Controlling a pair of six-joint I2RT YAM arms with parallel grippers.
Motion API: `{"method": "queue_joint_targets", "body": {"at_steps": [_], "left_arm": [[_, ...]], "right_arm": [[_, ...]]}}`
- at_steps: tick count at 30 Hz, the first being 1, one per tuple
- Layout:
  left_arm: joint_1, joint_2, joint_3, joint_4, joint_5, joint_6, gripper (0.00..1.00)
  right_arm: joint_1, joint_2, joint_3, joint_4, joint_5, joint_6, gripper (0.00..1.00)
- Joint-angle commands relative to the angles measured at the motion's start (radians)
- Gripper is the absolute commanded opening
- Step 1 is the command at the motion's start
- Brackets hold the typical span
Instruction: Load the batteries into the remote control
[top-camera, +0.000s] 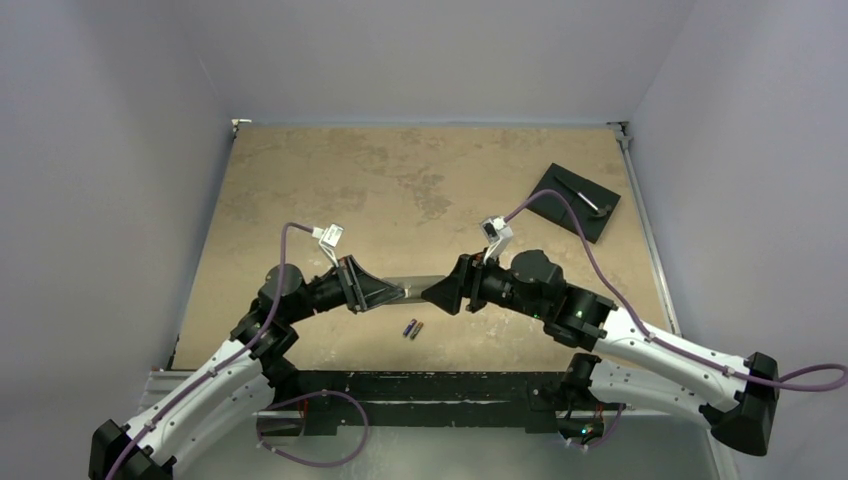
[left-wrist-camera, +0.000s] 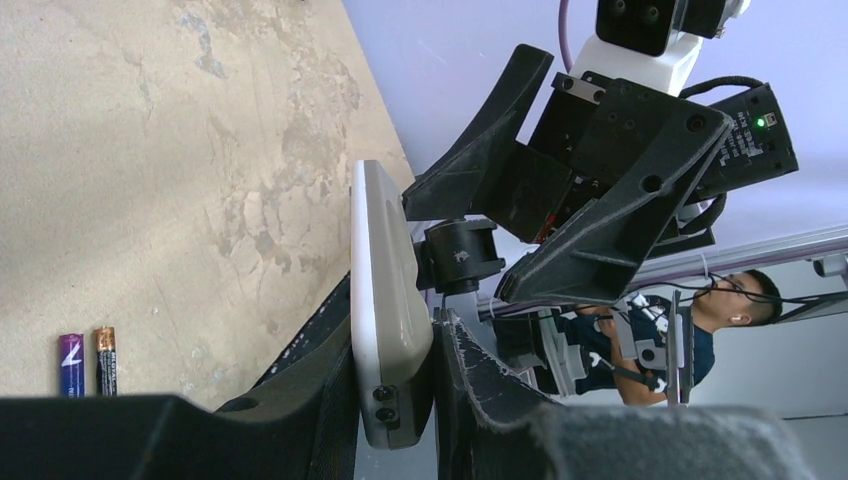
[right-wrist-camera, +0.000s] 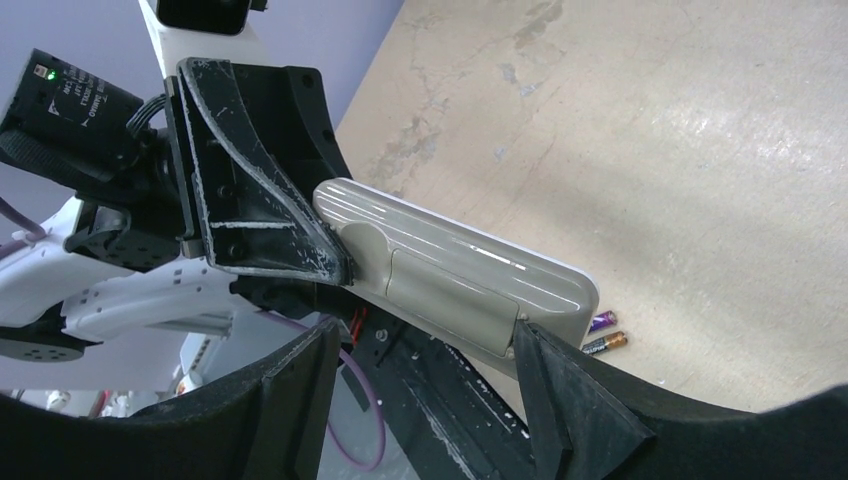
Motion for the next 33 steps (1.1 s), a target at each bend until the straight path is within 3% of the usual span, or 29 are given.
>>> {"method": "queue_joint_targets", "body": {"at_steps": [1,33], "left_arm": [[-0.013,-0.010,0.020,0.229,0.106,-0.069,0.00],[-0.012,0.012,0.079,-0.060,0.007,0.068,0.00]], "right_arm": [[0.009,0.012,-0.037,0.092,-0.089,0.018,0.72],[0.009,-0.049,-0.071,0.224,-0.135,0.050,0.71]]}}
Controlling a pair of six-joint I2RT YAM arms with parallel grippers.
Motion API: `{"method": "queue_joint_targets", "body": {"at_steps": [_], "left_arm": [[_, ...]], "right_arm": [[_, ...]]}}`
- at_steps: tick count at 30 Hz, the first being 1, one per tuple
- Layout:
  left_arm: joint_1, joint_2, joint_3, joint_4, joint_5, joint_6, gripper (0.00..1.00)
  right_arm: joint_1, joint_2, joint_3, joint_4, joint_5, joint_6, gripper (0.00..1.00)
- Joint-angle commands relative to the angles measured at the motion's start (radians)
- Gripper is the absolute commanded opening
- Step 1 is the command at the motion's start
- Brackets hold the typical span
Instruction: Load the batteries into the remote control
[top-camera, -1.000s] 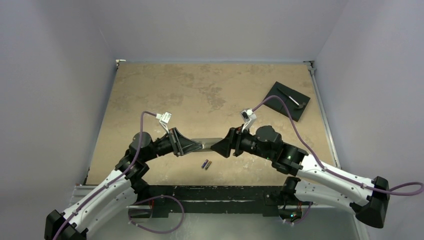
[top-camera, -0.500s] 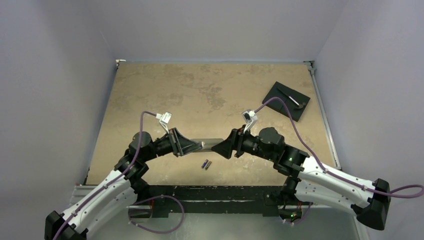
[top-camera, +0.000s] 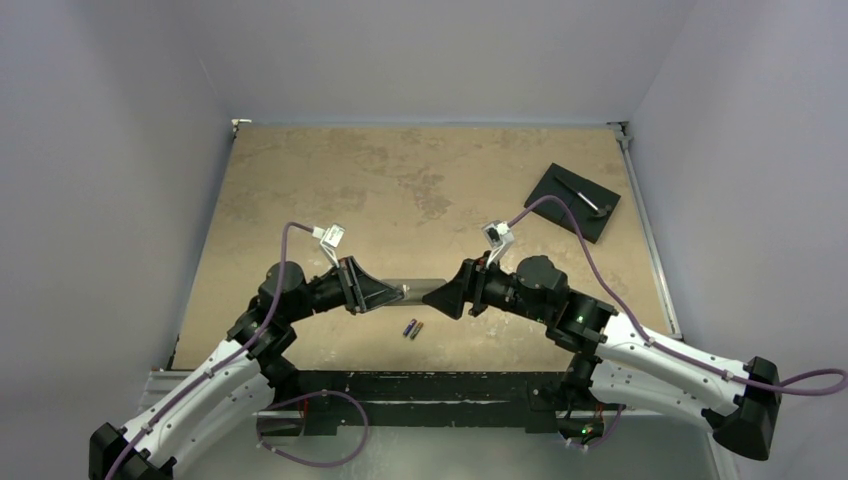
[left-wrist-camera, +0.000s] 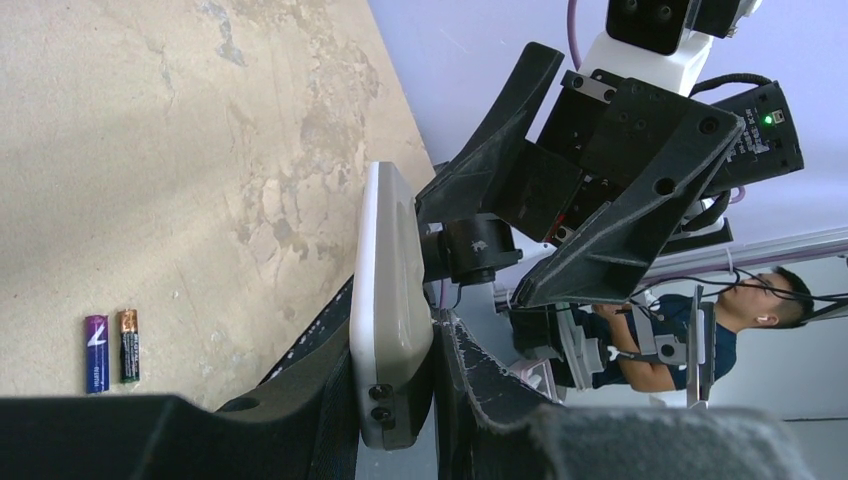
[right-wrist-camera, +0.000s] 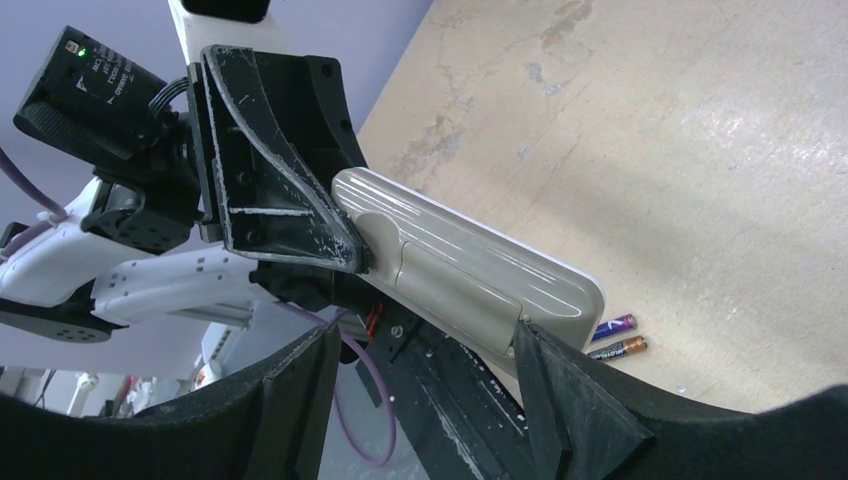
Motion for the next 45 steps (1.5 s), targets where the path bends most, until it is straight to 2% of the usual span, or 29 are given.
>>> {"method": "queue_joint_targets", "body": {"at_steps": [1,31,45], "left_arm": [[-0.017,0.009,0.047,0.034,0.005,0.020,0.00],[-0.017,0.049,0.060,-0.076,-0.050,0.056,0.00],[-0.017,0.049,0.057,-0.070,-0.051,0.045,0.00]], "right_arm": [[0.017,-0.008,0.000,0.133,-0.081,0.038,0.71],[0.017,-0.026,-0.017,0.208,-0.117,0.067,0.70],[0.017,-0.008,-0.021,0.155,-0.081,0.059,0.70]]}}
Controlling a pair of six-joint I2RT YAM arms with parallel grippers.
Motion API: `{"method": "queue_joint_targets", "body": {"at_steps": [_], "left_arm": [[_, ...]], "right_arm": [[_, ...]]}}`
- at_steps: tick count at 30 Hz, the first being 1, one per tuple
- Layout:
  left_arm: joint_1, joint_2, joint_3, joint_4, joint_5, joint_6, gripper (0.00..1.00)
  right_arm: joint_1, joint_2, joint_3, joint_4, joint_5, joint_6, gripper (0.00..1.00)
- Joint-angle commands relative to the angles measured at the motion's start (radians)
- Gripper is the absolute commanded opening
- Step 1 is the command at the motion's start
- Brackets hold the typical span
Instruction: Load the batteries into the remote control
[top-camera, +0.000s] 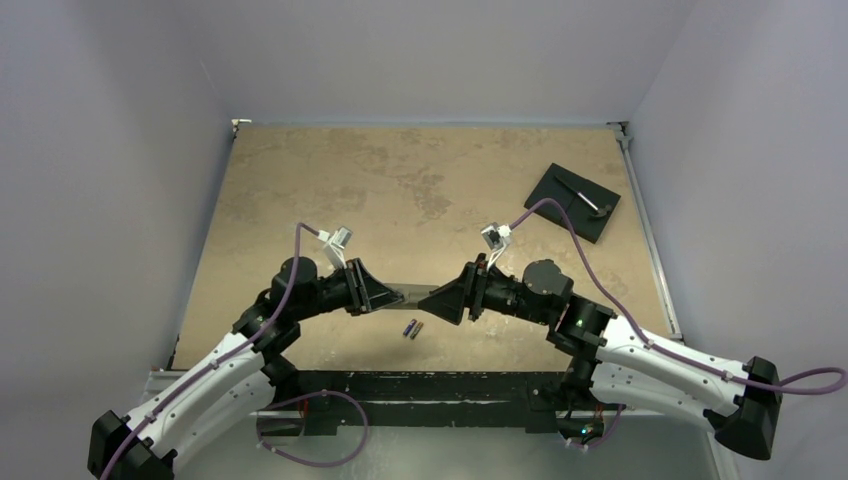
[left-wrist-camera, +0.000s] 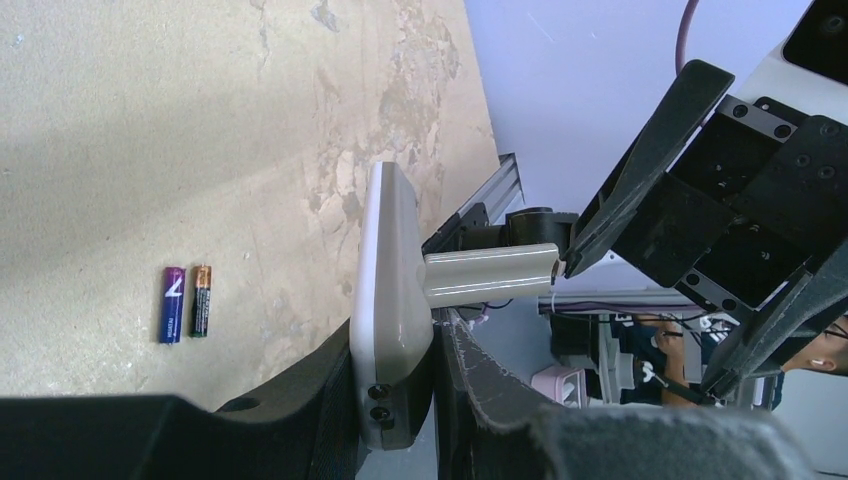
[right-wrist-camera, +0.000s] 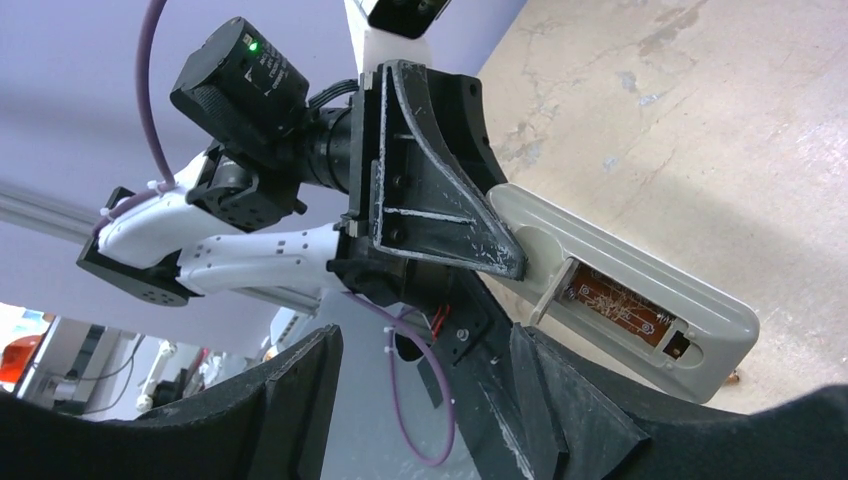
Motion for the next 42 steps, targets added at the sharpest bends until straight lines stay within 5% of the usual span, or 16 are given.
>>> {"method": "queue_joint_targets", "body": {"at_steps": [1,42], "left_arm": [[-0.005,-0.011,0.034,0.062,0.017,0.000,0.00],[-0.006,0.097,0.074,-0.053,-0.120,0.120,0.00]], "right_arm": [[0.003,0.011,0.017,0.008,0.000,0.005,0.70],[0.003,0.003,0.010,-0.228,0.119,-0.071,0.73]]}}
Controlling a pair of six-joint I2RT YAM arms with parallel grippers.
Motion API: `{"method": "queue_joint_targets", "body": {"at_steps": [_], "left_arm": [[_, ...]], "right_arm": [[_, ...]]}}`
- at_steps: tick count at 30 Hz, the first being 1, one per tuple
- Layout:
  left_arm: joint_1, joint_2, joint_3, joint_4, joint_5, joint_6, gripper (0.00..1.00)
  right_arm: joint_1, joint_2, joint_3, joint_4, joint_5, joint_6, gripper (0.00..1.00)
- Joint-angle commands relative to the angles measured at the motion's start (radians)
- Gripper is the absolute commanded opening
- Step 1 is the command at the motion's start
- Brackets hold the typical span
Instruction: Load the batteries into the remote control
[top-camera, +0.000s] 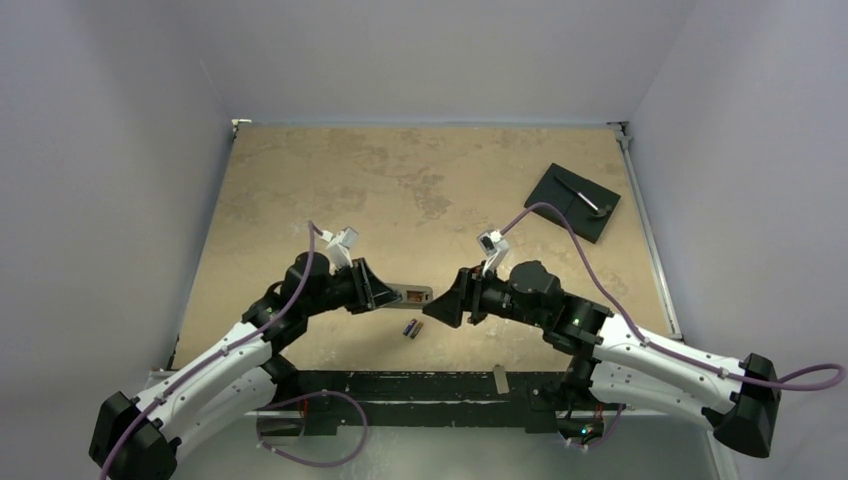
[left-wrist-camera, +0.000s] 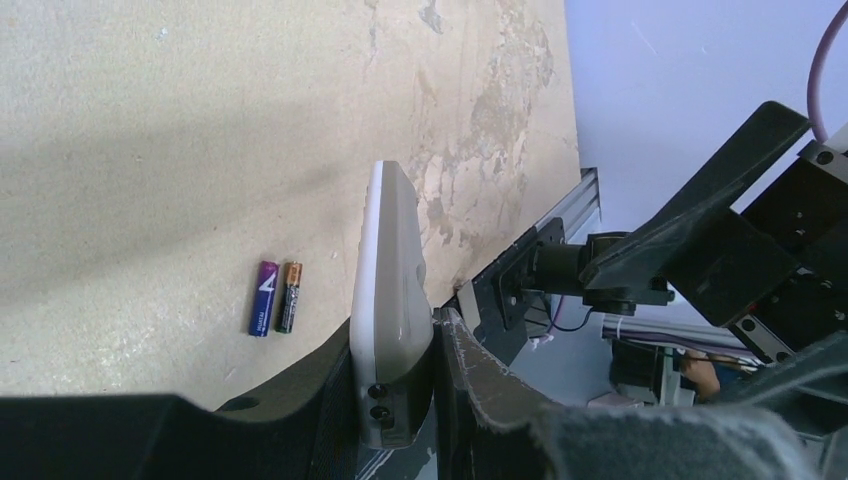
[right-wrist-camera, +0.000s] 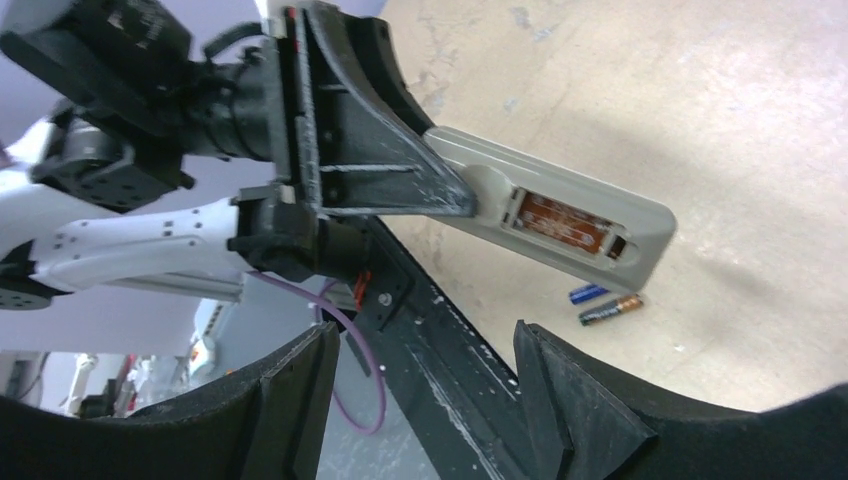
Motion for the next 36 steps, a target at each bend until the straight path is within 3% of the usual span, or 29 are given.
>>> {"method": "queue_joint_targets", "body": {"at_steps": [1,16,23,36], "left_arm": [[-0.004,-0.013,0.073,-0.015,-0.031,0.052,0.00],[-0.004,-0.046,0.145,-0.126,-0.045,0.127,0.00],[-0.004,-0.056,0.173,-0.141,-0.017,0.163,0.00],[-0.005,-0.044,0.181,-0.123,0.057,0.201,0.00]], "right_arm": [[0.003,-0.027,0.012,-0.108,0.068,-0.049,0.73],[0.003,-0.073,0.068,-0.583,0.303,-0.067,0.72],[0.017,-0.002,0.090,-0.680,0.315,-0.034,0.72],[0.184,0.141,0.101,-0.843,0.440,0.145,0.71]]}}
